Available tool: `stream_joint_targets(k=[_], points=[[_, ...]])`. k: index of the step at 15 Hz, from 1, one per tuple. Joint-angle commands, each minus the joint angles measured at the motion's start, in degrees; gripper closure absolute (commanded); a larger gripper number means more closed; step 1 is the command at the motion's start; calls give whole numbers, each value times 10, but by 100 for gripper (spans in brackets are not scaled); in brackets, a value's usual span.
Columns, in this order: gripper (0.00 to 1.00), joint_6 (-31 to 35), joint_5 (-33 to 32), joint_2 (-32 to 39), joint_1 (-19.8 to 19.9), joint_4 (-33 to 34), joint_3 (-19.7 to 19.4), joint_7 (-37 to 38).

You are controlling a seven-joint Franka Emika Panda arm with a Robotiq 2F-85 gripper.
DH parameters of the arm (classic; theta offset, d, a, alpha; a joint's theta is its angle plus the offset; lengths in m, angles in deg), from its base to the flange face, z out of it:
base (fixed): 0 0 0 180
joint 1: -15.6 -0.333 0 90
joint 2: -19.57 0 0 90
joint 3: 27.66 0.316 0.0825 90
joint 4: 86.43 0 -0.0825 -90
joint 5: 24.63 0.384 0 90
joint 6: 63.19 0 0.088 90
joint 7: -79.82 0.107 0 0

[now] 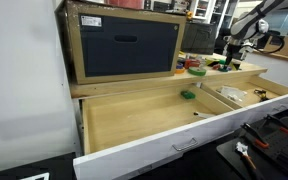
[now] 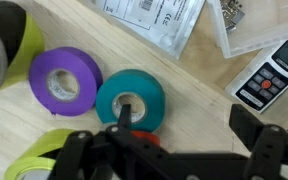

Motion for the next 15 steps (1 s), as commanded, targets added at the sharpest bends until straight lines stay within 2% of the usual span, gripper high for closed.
stream_joint_targets(k=[1,15], points=[[0,-15,2,13,-8,12,-9,19],[0,-11,10,32,-17,54,5,24]])
